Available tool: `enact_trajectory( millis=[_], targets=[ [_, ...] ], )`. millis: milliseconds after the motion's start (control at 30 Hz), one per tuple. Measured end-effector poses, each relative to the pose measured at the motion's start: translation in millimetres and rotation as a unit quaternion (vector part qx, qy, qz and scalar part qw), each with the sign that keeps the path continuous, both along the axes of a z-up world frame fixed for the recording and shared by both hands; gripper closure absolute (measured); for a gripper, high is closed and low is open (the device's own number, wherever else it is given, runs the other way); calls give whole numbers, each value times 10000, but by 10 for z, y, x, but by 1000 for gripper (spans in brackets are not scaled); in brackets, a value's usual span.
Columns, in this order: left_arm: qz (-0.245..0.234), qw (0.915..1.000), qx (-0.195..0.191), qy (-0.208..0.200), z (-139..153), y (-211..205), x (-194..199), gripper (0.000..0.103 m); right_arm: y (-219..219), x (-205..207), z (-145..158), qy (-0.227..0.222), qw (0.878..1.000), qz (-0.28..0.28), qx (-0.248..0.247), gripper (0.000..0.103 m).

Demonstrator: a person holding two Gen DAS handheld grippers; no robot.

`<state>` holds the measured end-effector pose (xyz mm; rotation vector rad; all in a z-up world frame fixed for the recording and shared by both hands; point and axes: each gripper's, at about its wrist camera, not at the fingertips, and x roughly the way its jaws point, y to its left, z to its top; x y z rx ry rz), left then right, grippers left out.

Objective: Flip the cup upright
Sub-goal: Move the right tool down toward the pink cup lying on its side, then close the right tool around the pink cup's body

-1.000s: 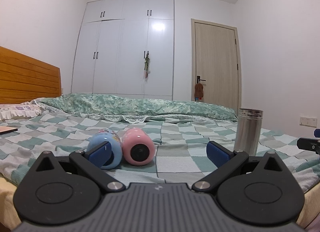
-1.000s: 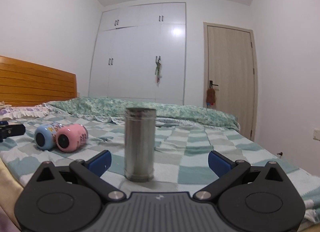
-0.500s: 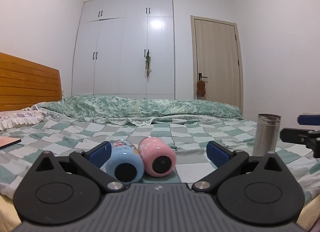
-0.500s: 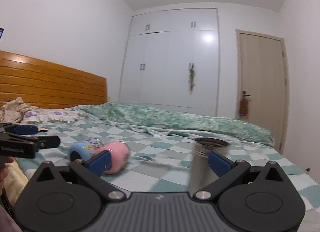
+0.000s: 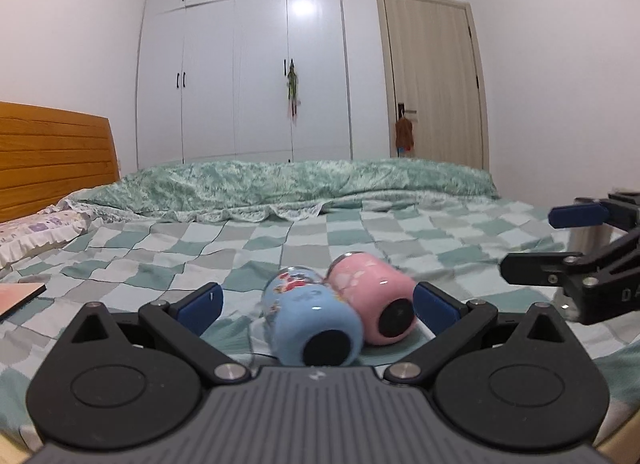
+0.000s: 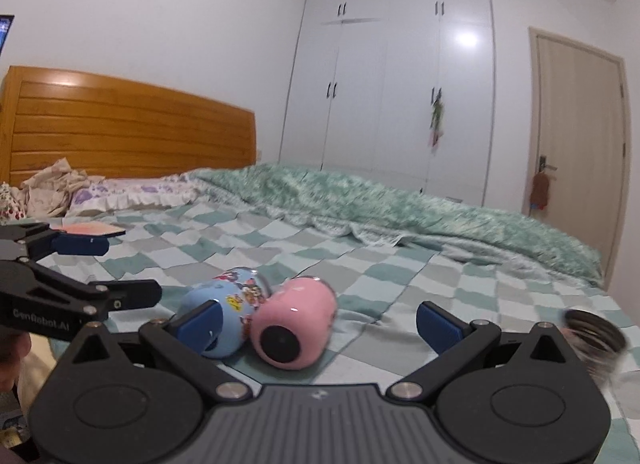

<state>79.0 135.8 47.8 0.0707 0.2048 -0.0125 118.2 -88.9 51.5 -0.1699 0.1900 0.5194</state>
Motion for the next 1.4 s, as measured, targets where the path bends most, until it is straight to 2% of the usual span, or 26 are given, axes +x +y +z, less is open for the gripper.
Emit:
enact_trajectory(
  millis=[200,433,667,967,1267,1400],
  targets=[
    [-97,9996,127,242,48,245,278,0,415,446,42,447,9988,26,-196,0],
    [-125,9982,127,570,53,513,571,0,676,906,112,859,9957,123,-322,0],
    [-145,9962,65,856,47,685,790,0,808,1372,47,1236,9902,481,-429,0],
    [-296,9909,188,1302,-31,751,1078,0,972,1889,-49,2006,9726,726,-920,0],
    [-135,9889,285,1449,-6,692,1216,0,1058,2310,-153,2423,9542,1385,-1076,0],
    [-59,9878,377,1512,10,662,1222,0,1021,2481,-216,2804,9455,1389,-896,0]
  ],
)
